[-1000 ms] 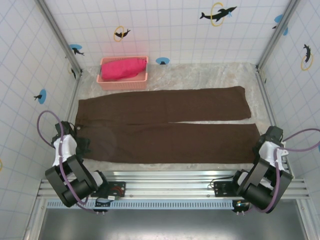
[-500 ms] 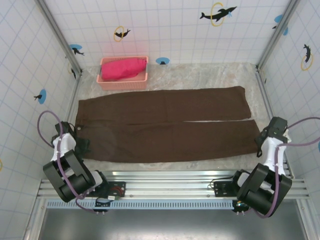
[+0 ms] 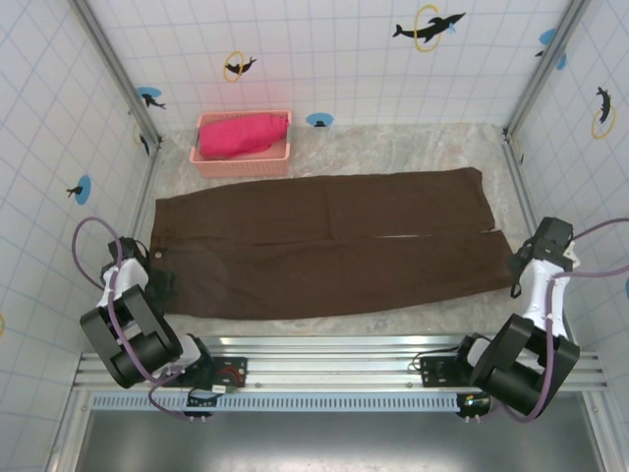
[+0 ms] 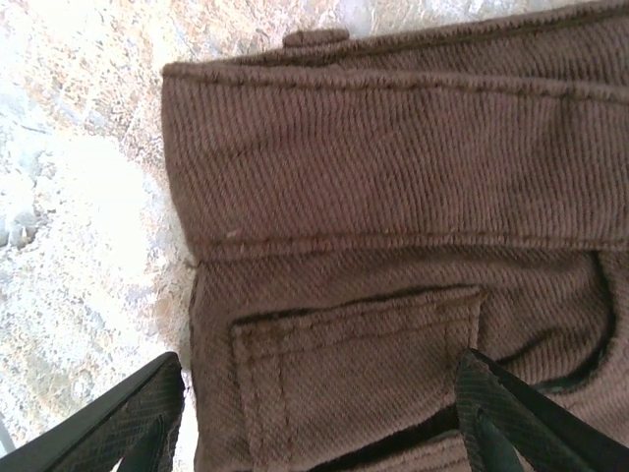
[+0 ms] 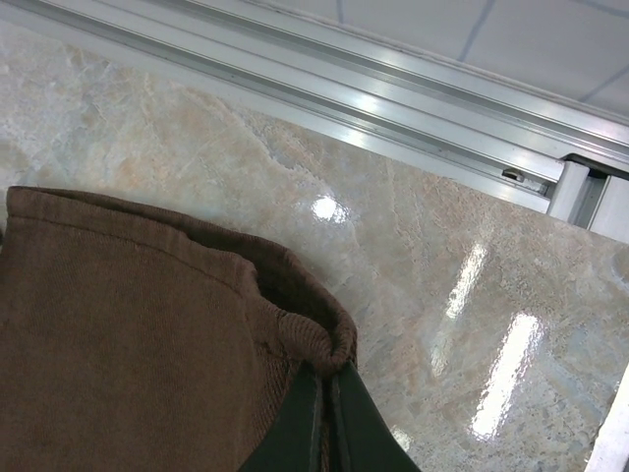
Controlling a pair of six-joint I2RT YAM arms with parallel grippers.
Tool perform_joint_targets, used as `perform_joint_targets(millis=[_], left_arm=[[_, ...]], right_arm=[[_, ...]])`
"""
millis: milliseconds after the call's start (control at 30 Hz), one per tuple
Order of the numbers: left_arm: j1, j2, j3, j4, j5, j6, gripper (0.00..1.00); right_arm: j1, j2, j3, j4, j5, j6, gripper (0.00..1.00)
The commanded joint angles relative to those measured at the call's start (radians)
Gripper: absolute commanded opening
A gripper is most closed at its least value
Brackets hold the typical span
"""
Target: Roll up the long pants
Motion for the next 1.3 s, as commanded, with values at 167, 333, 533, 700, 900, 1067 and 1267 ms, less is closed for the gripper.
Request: perform_joint_targets(millis=[167,333,533,700,900,1067,1267], left_arm=[[0.008,0.031,-0.043,0.034,-0.063,-0.037,0.45],[0.009,0.025,-0.05,0.021,-0.082,-0.046,0.0],[0.008,0.002,0.047,-0.053,-0.111,0.005,0.0],[0.009,-0.057,0.152,-0.143,-0.112,0.053,0.0],[0.008,-0.135,0.233,-0.201,-0.079,0.076,0.0],[0.008,-0.118,0.305,-0.183,-0.051,0.08,0.0],[-0.005,0.024,0.421,-0.11,-0.037,0.092,0.0]], right_arm=[[0.004,0.023,0.077,-0.023,0.018,0.008,0.0],[0.004,0.028,0.087,-0.027,0.017,0.003,0.0],[0.003,0.044,0.128,-0.017,0.012,-0.012,0.0],[0.01,0.083,0.196,-0.003,-0.013,-0.022,0.0],[0.045,0.128,0.308,0.007,-0.032,-0.046,0.0],[0.071,0.167,0.393,0.036,-0.035,-0.038,0.0],[0.096,0.288,0.456,0.135,-0.053,0.02,0.0]])
